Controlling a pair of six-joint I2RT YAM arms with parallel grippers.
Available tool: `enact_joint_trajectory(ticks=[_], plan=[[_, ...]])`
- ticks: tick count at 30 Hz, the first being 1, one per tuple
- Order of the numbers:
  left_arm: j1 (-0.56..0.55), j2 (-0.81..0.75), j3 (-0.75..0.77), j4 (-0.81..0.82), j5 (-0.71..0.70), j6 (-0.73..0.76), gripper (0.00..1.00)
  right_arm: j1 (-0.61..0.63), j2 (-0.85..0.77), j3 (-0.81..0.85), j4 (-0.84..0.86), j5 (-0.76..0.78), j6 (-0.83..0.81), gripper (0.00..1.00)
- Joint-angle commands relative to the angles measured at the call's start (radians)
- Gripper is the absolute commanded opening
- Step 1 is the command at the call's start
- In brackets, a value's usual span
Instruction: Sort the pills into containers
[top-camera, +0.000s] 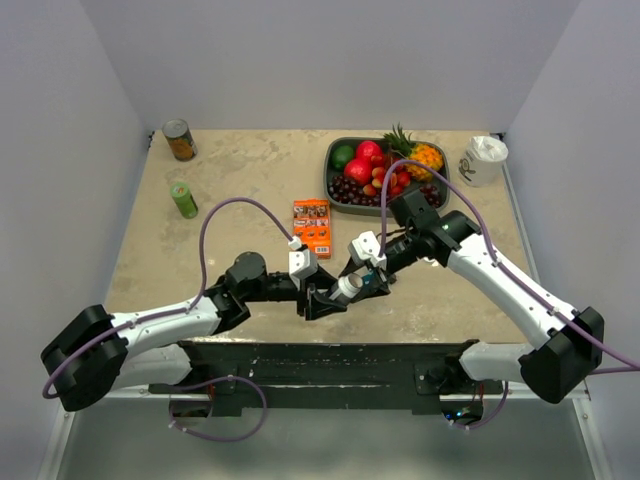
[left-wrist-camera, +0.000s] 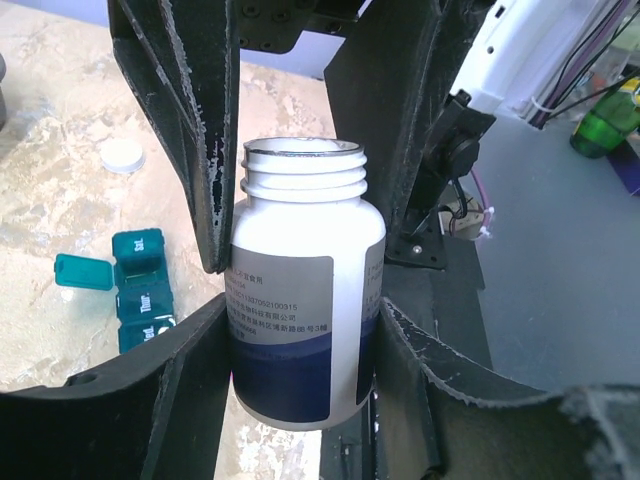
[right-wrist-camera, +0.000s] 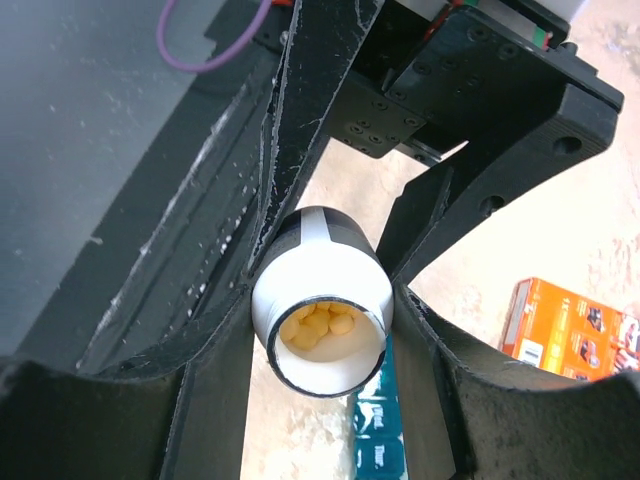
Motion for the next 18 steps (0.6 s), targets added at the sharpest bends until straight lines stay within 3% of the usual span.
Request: enact_joint_trajectory(ticks=[1,6,10,18], plan=[[0.007,-0.028,-0.034,0.151,-0.029,-0.029,0.48,-0.012,0.007,0.015,0.056,-0.086,0.109,0.10],[0.007,-0.022,-0.040,0.174,-0.013,-0.042,0.53,-0.021,0.016,0.028,0.059,-0.127,0.128,0.09],[0.007,-0.014,-0.043,0.194,-0.006,-0.057,0.62,-0.030,0.011,0.017,0.076,-0.147,0.141,0.08],[0.007,0.001,-0.059,0.277,-0.003,-0.103,0.64,-0.038,0.004,0.000,0.103,-0.166,0.166,0.06]])
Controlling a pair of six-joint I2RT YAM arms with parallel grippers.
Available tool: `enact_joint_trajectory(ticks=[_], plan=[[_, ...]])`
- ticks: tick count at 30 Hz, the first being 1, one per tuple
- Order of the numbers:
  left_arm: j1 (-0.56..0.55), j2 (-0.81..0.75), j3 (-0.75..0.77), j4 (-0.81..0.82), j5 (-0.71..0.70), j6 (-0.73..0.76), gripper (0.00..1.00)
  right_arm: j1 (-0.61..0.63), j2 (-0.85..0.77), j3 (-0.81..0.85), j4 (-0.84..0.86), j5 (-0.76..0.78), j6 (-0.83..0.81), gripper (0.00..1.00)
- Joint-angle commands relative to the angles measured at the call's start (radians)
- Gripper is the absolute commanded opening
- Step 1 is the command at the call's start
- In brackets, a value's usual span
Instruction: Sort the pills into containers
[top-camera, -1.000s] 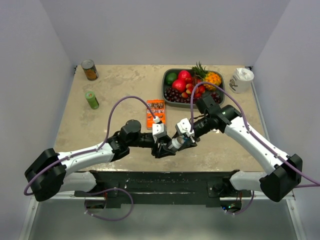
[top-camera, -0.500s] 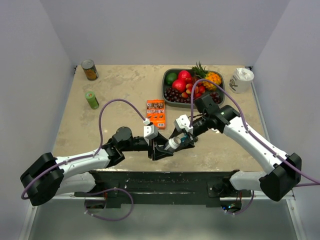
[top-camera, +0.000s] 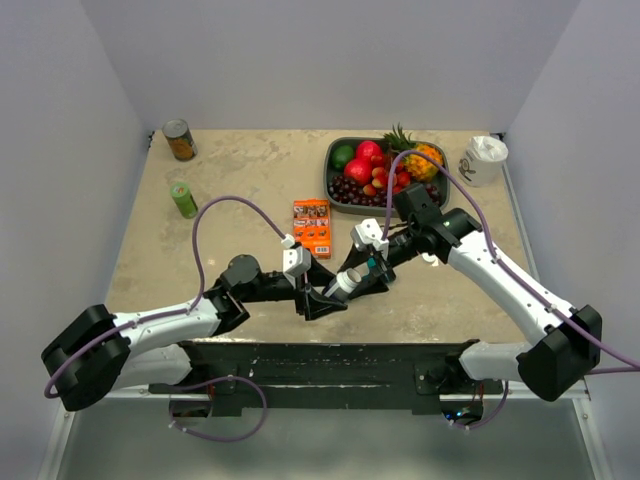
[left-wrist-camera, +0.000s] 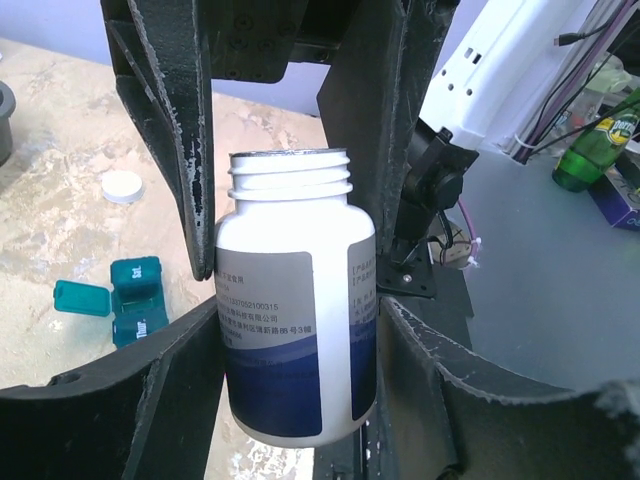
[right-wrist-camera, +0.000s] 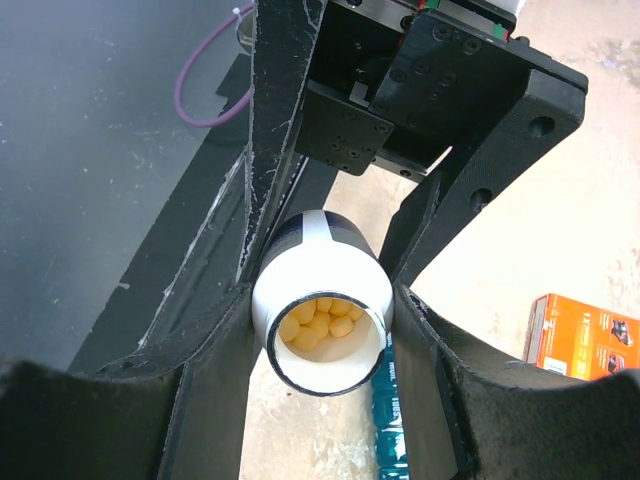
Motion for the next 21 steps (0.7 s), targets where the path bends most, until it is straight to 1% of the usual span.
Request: enact_joint_trajectory(ticks=[1,9,11,14,17,18,19,20,21], plan=[[0.003,0.006,-0.021,0.143,-0.007,-0.030,0.64,-0.005,-0.014,-0.001,0.043,-0.059,0.031,0.06],[0.003,0.003,-0.024,0.158,-0.019,-0.049,0.63,-0.019,-0.037,-0.020,0.083,-0.069,0.062,0.05],[0.003,-0.001,-0.025,0.161,-0.038,-0.053,0.62,-0.021,-0.043,-0.024,0.093,-0.069,0.070,0.05],[0.003,-0.003,-0.022,0.157,-0.058,-0.062,0.58,-0.024,-0.052,-0.037,0.115,-0.068,0.085,0.05],[0.009,-0.001,-0.022,0.146,-0.062,-0.064,0.43,-0.027,-0.059,-0.041,0.124,-0.065,0.097,0.05],[0.015,0.000,-0.022,0.146,-0.056,-0.068,0.28,-0.027,-0.059,-0.043,0.127,-0.065,0.099,0.05],[0.018,0.000,-0.021,0.146,-0.052,-0.072,0.17,-0.030,-0.060,-0.044,0.130,-0.063,0.106,0.05],[0.021,0.000,-0.018,0.144,-0.034,-0.073,0.11,-0.030,-0.059,-0.047,0.138,-0.060,0.113,0.06],[0.026,0.002,-0.015,0.137,-0.020,-0.069,0.00,-0.030,-0.063,-0.050,0.150,-0.056,0.126,0.09]])
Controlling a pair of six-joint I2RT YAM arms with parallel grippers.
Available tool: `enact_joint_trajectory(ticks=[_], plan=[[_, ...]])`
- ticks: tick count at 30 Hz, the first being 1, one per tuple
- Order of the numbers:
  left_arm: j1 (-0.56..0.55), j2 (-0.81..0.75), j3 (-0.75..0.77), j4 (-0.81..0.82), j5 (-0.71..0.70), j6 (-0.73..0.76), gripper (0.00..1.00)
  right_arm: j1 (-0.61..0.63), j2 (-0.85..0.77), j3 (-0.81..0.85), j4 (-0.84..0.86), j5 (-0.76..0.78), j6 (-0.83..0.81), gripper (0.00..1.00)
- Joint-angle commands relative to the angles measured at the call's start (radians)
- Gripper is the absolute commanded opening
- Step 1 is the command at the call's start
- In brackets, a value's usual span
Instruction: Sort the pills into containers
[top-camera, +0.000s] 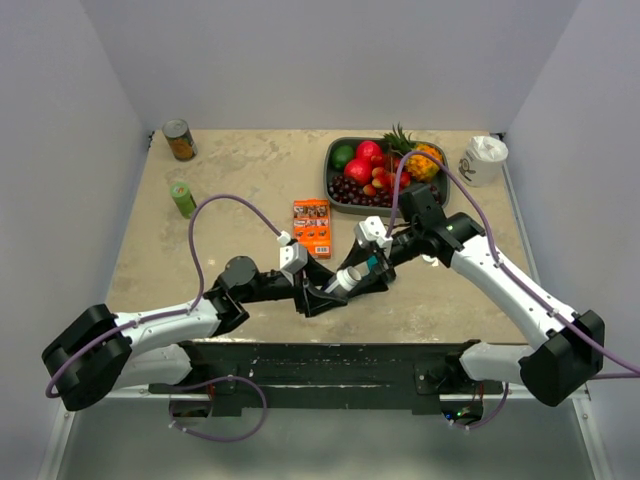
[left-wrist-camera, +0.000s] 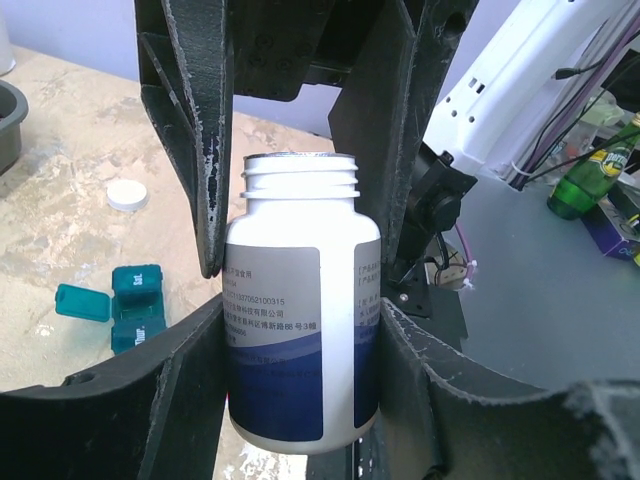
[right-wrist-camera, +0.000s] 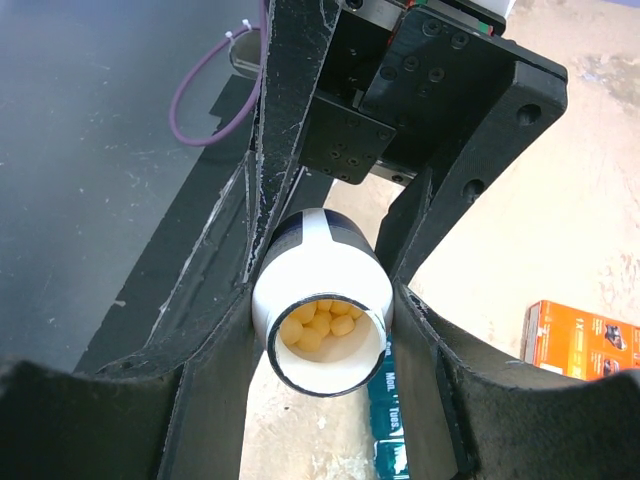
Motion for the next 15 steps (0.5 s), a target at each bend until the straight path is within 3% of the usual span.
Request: enact_joint_trajectory(ticks=[1,2,6,8,12,15], plan=[[0.024,-0.006,0.003,0.058,0.021,0.005,0.00,-0.010,-0.034,-0.009,0.066,-0.017,0.080,0.16],[0.024,-0.009,0.011,0.043,0.027,0.013,0.00,-0.008,-0.034,-0.006,0.070,-0.008,0.088,0.37],[0.024,-0.030,0.028,-0.072,0.034,0.088,0.00,-0.013,-0.053,0.006,0.077,0.041,0.120,0.90],[0.024,-0.059,0.011,-0.088,0.012,0.101,0.00,-0.028,-0.060,0.032,0.064,0.051,0.142,0.99],[0.022,-0.130,-0.015,-0.149,-0.051,0.151,0.00,-0.093,-0.063,0.106,0.005,0.096,0.145,0.99],[0.035,-0.207,-0.043,-0.165,-0.143,0.153,0.00,-0.211,-0.076,0.117,-0.002,0.097,0.169,0.99]])
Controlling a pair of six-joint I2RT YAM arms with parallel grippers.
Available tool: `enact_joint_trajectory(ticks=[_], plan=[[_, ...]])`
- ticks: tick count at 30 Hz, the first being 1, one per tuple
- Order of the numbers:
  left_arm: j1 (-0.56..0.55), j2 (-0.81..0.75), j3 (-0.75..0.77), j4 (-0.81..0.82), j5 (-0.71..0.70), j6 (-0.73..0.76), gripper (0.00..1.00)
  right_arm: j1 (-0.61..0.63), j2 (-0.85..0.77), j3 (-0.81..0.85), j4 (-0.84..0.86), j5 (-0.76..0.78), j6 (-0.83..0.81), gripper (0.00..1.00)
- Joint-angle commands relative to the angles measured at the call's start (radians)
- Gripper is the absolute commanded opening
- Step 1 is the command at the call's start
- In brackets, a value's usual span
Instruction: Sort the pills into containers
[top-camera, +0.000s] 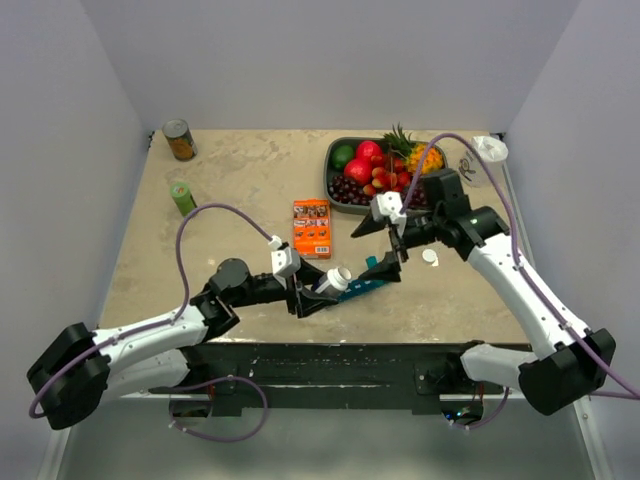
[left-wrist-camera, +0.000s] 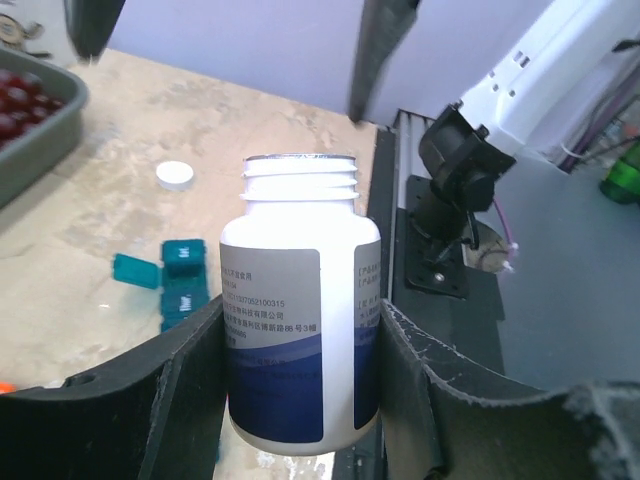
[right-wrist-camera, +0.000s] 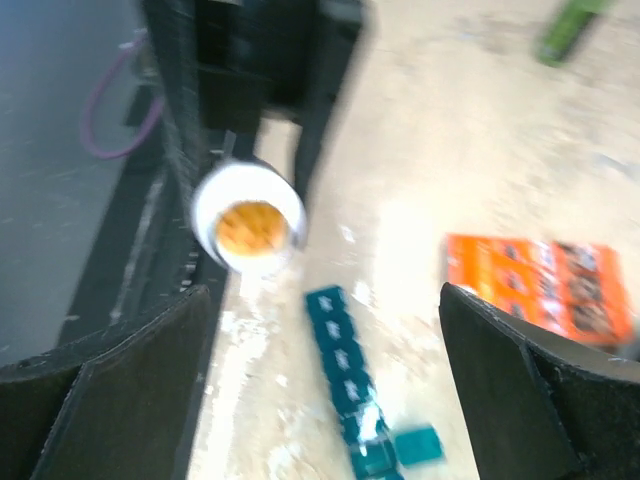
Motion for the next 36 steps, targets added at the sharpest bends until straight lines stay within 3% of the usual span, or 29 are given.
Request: enact_joint_trajectory(ticks=[1,8,13,17,19,20,22,23,24,26,28,29,31,33,34,35,36], plan=[[0.022,-0.118,-0.036,0.004,-0.137,0.046,0.00,-0.166,-0.041,0.048,-0.001,0.043,0.064,0.99],[0.209,-0.239,-0.035,0.085,-0.266,-0.040,0.00,-0.310,-0.103,-0.203,0.242,0.196,0.243,0.99],[0.349,-0.247,0.013,0.130,-0.312,-0.065,0.00,-0.363,-0.110,-0.234,0.303,0.273,0.288,0.99],[0.493,-0.230,-0.027,0.313,-0.239,-0.198,0.00,-0.389,-0.120,-0.257,0.325,0.269,0.309,0.99],[0.483,-0.217,-0.009,0.328,-0.111,-0.189,0.00,-0.401,-0.130,-0.267,0.335,0.267,0.317,0.99],[0.407,-0.233,-0.001,0.291,-0.080,-0.115,0.00,-0.405,-0.132,-0.273,0.336,0.263,0.318,0.99],[0.247,-0.286,0.020,0.157,-0.151,0.037,0.00,-0.415,-0.135,-0.277,0.339,0.250,0.322,0.99],[0.098,-0.321,0.026,0.033,-0.192,0.137,0.00,-0.418,-0.135,-0.279,0.340,0.249,0.323,0.99],[0.060,-0.329,0.034,-0.022,-0.223,0.151,0.00,-0.421,-0.133,-0.280,0.343,0.246,0.325,0.99],[0.067,-0.340,0.008,-0.050,-0.285,0.113,0.00,-0.422,-0.129,-0.287,0.352,0.246,0.328,0.99],[0.148,-0.339,-0.053,-0.001,-0.282,0.061,0.00,-0.425,-0.124,-0.290,0.354,0.249,0.328,0.99],[0.308,-0.325,-0.070,0.107,-0.229,-0.059,0.00,-0.425,-0.123,-0.291,0.354,0.250,0.328,0.99],[0.448,-0.261,-0.080,0.214,-0.092,-0.151,0.00,-0.425,-0.129,-0.297,0.355,0.252,0.326,0.99],[0.390,-0.239,-0.028,0.110,-0.078,-0.042,0.00,-0.429,-0.135,-0.303,0.357,0.250,0.323,0.99],[0.253,-0.245,0.024,0.035,-0.145,0.028,0.00,-0.430,-0.136,-0.308,0.360,0.252,0.322,0.99],[0.183,-0.251,0.038,-0.082,-0.185,0.144,0.00,-0.430,-0.136,-0.310,0.360,0.256,0.320,0.99],[0.134,-0.254,0.043,-0.120,-0.222,0.170,0.00,-0.432,-0.140,-0.311,0.360,0.263,0.312,0.99]])
